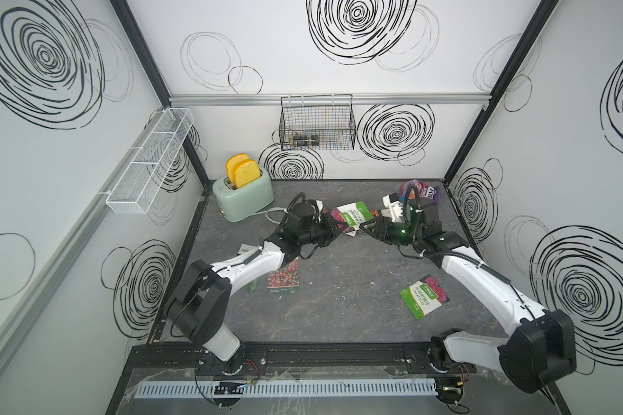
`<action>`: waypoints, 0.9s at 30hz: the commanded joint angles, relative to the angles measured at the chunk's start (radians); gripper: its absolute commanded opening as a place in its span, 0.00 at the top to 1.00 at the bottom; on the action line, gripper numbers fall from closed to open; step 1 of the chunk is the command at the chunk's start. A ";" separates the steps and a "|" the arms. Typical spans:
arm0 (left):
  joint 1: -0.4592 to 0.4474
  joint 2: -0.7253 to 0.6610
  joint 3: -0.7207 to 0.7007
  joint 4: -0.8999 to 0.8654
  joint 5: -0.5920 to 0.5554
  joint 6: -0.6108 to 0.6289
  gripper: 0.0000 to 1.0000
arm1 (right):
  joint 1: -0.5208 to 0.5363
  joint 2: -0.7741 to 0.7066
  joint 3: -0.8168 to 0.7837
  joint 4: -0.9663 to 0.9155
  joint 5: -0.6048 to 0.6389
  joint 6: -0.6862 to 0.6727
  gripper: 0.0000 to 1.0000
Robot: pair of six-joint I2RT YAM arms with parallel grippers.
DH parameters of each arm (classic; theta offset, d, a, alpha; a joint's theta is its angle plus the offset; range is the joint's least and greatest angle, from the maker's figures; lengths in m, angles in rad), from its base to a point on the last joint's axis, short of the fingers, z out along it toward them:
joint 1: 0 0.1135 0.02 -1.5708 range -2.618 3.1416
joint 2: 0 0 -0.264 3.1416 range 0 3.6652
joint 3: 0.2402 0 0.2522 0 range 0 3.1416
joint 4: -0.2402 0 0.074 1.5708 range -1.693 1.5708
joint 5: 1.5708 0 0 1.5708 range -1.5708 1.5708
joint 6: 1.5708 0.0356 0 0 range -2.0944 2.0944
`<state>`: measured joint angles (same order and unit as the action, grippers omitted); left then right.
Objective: Arrange the seed packets in a row
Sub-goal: Pick up the seed packet from the center of the board.
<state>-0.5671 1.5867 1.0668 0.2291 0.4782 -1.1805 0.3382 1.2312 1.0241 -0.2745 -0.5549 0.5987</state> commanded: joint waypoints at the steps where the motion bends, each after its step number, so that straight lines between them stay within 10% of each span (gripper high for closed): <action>1: 0.041 -0.048 0.080 -0.350 0.039 0.457 1.00 | -0.006 -0.065 0.076 -0.163 0.035 -0.218 0.30; 12: 0.072 -0.139 0.127 -0.644 -0.072 1.165 1.00 | -0.003 0.043 0.081 0.089 -0.042 -0.376 0.26; 27: -0.092 -0.193 0.021 -0.536 -0.279 1.336 1.00 | 0.029 0.162 0.016 0.181 -0.098 -0.764 0.38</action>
<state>-0.6594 1.4395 1.1141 -0.3618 0.2333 0.0944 0.3672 1.3643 1.0206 -0.0849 -0.6067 -0.0498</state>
